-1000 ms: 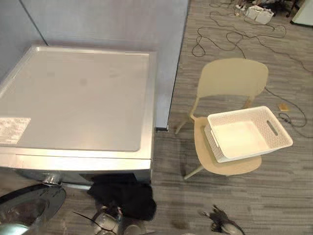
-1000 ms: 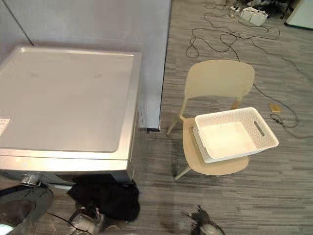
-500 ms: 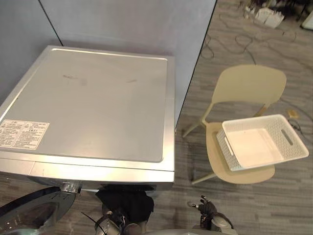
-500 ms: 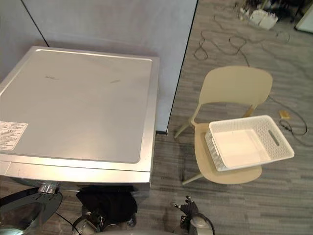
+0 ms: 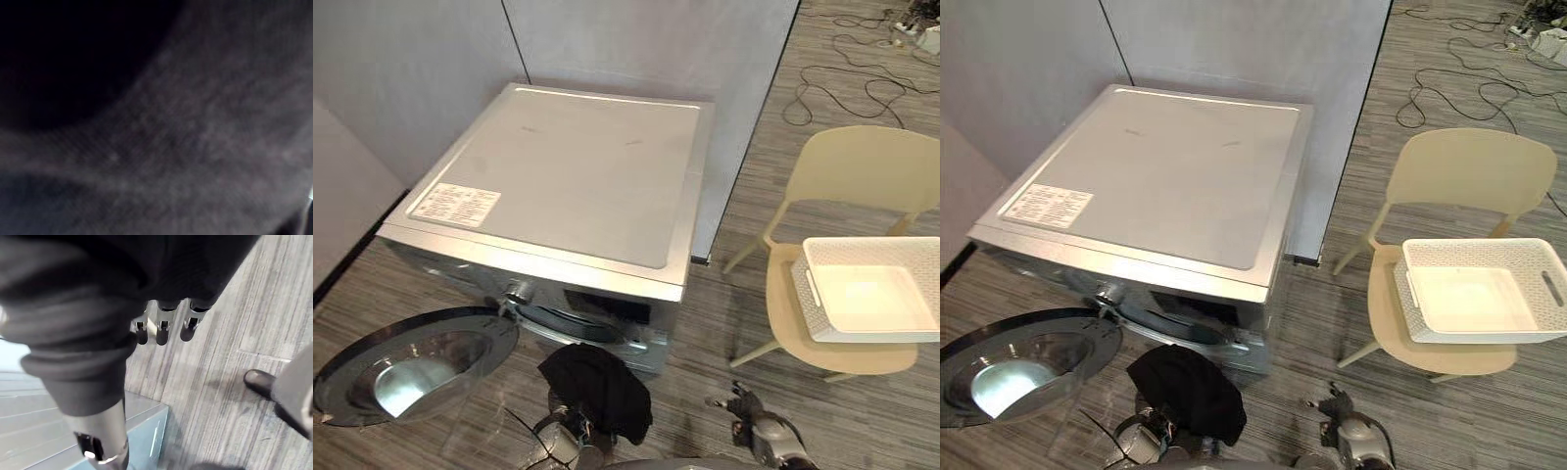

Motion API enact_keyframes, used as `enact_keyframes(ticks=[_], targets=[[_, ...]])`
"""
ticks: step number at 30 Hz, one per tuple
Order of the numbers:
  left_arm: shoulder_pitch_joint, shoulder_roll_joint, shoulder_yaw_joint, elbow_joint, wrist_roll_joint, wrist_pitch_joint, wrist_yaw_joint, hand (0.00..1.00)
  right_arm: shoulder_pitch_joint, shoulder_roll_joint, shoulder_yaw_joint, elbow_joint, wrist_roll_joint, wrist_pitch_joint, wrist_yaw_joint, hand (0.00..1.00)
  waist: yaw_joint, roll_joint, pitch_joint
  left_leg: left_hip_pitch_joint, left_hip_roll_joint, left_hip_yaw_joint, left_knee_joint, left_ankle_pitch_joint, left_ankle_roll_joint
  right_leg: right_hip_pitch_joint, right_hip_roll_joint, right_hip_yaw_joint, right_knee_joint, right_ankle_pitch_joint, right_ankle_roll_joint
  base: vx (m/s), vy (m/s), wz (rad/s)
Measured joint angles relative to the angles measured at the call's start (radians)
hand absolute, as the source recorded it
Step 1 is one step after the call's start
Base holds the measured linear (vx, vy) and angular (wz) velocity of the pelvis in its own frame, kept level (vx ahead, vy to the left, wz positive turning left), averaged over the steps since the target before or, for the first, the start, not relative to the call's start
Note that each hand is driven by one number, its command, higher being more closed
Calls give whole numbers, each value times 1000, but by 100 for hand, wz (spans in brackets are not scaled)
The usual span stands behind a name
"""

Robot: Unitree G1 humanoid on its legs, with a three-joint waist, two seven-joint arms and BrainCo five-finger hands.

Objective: Pick up the laundry basket with both hands and put the clothes into the washing machine.

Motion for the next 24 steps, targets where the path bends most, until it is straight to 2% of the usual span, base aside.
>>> enact_keyframes(ticks=[2,3,4,5,7,8,10,12,13,15,16,17,18,19,20,22,24], targets=[[-7,-6,-31,5,7,1,0,100,48,8,-66,15,1,3,-6,0,-36,6,-4,61,51,-24,-27,4,-14,-10,-46,-42,70,0,0,-36,283,73],[-21,-4,-56,13,16,1,-1,100,56,18,-117,9,13,4,-8,0,-47,8,-13,92,51,-26,-97,17,-60,-25,-74,-61,98,1,3,-36,336,71],[-31,-3,-76,30,18,1,-1,100,65,18,-132,9,12,3,-8,0,-49,13,-22,109,37,-20,-140,2,-87,-35,-93,-73,111,10,18,-36,404,73],[-65,10,-110,50,35,10,-4,100,67,20,-154,10,12,4,-7,0,-58,10,-29,112,10,23,-186,-17,-97,-40,-127,-89,115,27,48,-51,427,70],[-93,49,-137,69,48,16,-20,100,64,60,-166,16,13,8,-2,0,-49,-46,-31,112,-44,60,-207,-38,-64,-43,-183,-103,112,49,84,-68,432,43],[-91,91,-150,72,69,20,-23,100,68,78,-166,19,13,10,-1,0,-47,-60,-34,111,-66,70,-191,-46,-51,-42,-205,-104,106,64,86,-69,263,2],[-74,115,-151,73,85,22,-41,100,77,81,-165,19,13,15,6,0,-44,-71,-50,107,-75,89,-165,-77,-29,-37,-211,-104,78,87,92,-83,179,-11],[-76,115,-154,76,93,22,-49,100,74,79,-164,19,11,19,13,0,-42,-67,-52,76,-77,111,-133,-108,-9,-39,-212,-103,53,92,102,-130,166,-11],[-77,114,-154,80,95,23,-57,100,71,76,-163,16,9,21,15,0,-43,-59,-47,58,-78,113,-114,-113,-2,-43,-213,-101,37,105,125,-159,132,-11],[-76,108,-155,86,95,29,-62,100,70,66,-151,17,2,21,15,0,-45,-49,-42,48,-76,125,-97,-121,2,-45,-213,-97,24,115,141,-186,88,-7],[-76,105,-156,88,94,29,-62,100,69,65,-144,16,1,20,14,0,-45,-40,-40,42,-73,127,-91,-126,3,-59,-213,-94,25,115,142,-174,54,-10],[-76,101,-157,93,94,29,-63,100,66,54,-132,16,1,21,15,0,-43,-48,-45,39,-68,134,-86,-126,3,-69,-212,-83,30,116,144,-155,-1,-19],[-76,97,-156,103,93,29,-62,100,65,49,-110,16,1,21,15,0,-42,-30,-40,32,-63,142,-83,-126,3,-87,-212,-71,38,116,144,-173,-26,-25],[-80,92,-153,112,92,29,-62,100,55,40,-89,14,1,20,15,0,-43,-33,-39,11,-53,148,-65,-125,4,-115,-213,-61,59,116,144,-160,-38,-24],[-84,90,-150,115,90,29,-61,100,50,33,-81,11,1,20,15,0,-44,-23,-34,-4,-45,150,-51,-124,7,-136,-213,-50,75,116,144,-145,-48,-25],[-144,87,-126,117,64,28,-39,100,13,19,-54,-35,3,19,11,0,-44,-10,34,-70,-16,153,15,-122,12,-218,-217,-18,162,109,133,-185,-58,-27],[-219,74,-82,116,30,26,-5,100,-15,25,-40,-104,16,19,3,0,-45,-10,111,-107,4,159,61,-121,14,-276,-228,-2,234,101,120,-188,-59,-21]])
